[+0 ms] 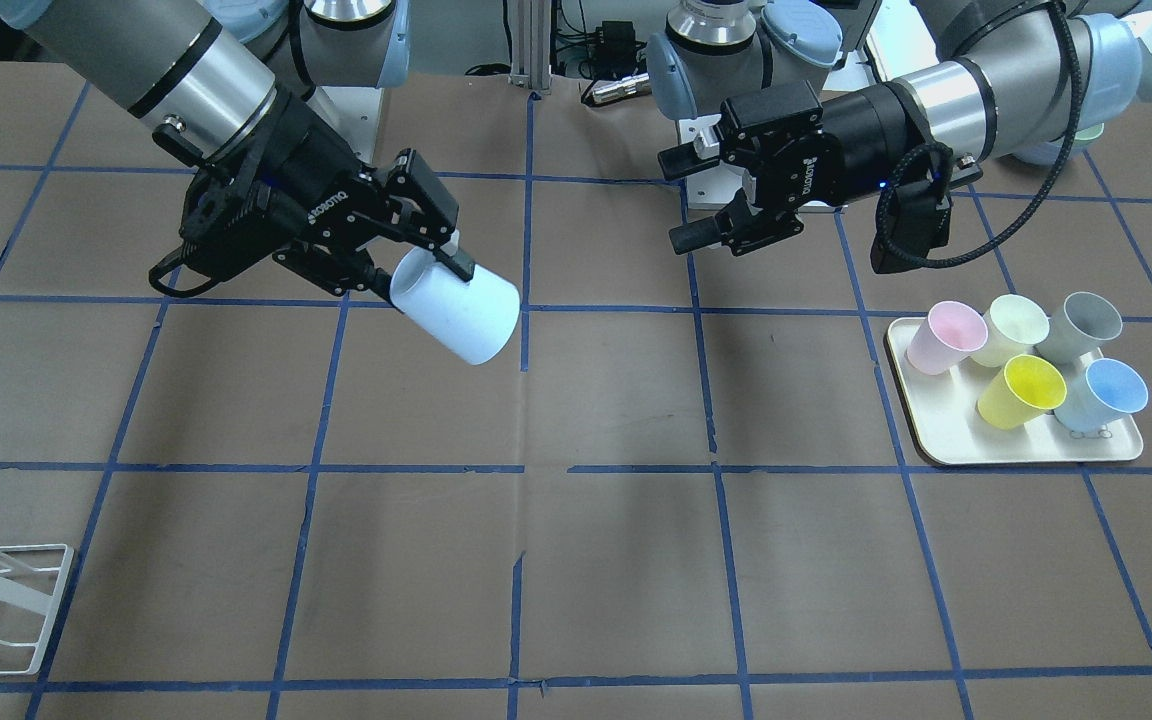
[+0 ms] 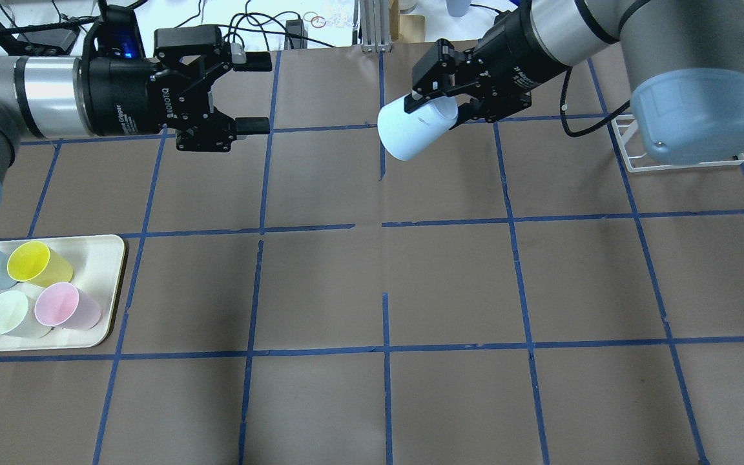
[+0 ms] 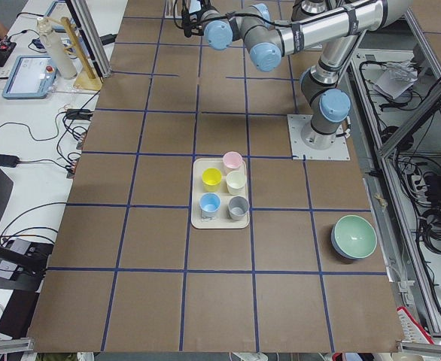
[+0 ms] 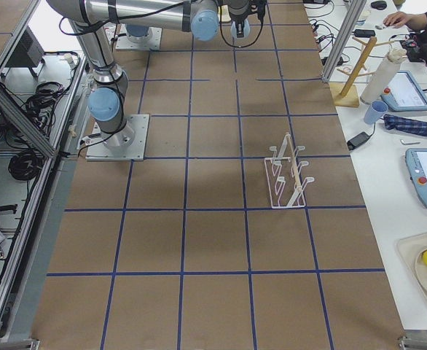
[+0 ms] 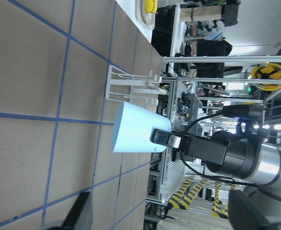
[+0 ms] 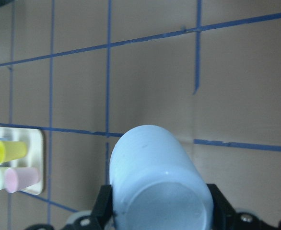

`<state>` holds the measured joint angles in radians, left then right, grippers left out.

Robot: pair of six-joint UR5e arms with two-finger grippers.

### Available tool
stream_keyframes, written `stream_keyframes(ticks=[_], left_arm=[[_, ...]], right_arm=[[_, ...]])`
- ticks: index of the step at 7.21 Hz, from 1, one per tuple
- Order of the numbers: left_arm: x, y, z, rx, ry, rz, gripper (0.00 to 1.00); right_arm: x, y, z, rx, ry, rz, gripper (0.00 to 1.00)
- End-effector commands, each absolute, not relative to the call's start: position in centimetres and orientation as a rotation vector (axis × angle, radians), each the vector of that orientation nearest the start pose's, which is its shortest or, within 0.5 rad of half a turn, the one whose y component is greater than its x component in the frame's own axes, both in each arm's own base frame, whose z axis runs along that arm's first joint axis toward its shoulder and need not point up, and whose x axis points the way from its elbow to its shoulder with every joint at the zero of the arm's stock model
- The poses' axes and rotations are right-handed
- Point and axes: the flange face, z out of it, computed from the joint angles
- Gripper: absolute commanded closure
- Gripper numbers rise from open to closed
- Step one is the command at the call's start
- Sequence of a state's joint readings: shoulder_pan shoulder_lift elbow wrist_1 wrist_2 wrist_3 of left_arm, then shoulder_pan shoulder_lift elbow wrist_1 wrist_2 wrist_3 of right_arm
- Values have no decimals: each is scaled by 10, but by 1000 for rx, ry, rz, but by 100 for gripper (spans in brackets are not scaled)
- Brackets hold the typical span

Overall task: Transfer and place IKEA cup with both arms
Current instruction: 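Lift the cup off the rack toward the left gripper while the left gripper approaches, then grasp the cup's rim with the left gripper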

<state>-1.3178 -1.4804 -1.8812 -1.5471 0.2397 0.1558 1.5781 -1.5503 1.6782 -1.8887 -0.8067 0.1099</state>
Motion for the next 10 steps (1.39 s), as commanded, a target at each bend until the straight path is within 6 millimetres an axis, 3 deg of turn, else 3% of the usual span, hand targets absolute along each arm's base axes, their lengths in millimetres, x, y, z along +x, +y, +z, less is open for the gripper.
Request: stream_keyframes(ticks=[1, 3, 4, 5, 9, 10], left_arm=[[-126, -478, 470, 211, -1712, 117, 0], [-135, -471, 478, 212, -1708, 96, 0], [-142, -468, 481, 199, -1700, 91, 0], [-148, -467, 490, 191, -1666, 88, 0], [-151, -476, 490, 179, -1666, 99, 0], [-151, -475, 491, 179, -1666, 99, 0]], right_arm=[[192, -512, 501, 154, 2022, -57, 100], [153, -518, 474, 313, 1682, 53, 100], [155, -513, 453, 342, 1614, 93, 100], [156, -512, 448, 354, 1562, 111, 100], [206, -499, 438, 312, 1570, 225, 100], [208, -500, 441, 311, 1569, 231, 100]])
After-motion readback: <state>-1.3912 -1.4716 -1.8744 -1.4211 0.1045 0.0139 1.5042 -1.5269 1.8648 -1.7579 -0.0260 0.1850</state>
